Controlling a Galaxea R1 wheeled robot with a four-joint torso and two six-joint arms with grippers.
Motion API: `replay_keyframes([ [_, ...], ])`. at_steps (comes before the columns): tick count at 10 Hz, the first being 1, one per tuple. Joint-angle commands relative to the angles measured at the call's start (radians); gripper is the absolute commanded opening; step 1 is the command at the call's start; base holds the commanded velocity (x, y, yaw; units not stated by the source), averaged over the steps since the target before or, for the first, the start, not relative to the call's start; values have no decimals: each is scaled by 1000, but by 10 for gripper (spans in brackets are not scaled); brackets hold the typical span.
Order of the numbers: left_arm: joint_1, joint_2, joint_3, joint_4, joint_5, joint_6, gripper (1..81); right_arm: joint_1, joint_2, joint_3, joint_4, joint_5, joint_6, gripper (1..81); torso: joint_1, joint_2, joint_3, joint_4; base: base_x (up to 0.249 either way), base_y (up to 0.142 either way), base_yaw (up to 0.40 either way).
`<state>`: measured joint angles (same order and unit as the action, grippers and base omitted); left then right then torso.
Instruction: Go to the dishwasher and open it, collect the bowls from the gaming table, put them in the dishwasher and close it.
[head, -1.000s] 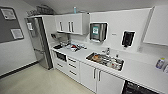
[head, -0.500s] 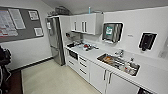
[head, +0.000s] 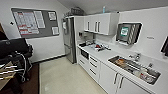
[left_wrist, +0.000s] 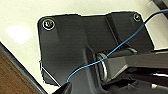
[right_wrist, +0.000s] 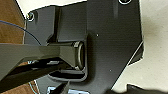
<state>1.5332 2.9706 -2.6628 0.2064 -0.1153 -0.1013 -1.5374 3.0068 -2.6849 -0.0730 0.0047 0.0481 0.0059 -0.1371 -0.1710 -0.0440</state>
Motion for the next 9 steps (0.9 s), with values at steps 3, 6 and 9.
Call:
replay_keyframes([
  [3, -20, -50, 66, -10, 2, -3, 811, 27, -207, 349, 5, -37, -1, 811, 0, 0, 0, 0, 0, 0, 380],
  [6, -20, -54, 78, -10, -1, -3, 811, 27, -205, 347, 4, -29, -1, 811, 0, 0, 0, 0, 0, 0, 380],
  [9, -20, -48, 73, -4, 3, -3, 811, 30, -198, 341, 4, -29, 1, 811, 0, 0, 0, 0, 0, 0, 380],
])
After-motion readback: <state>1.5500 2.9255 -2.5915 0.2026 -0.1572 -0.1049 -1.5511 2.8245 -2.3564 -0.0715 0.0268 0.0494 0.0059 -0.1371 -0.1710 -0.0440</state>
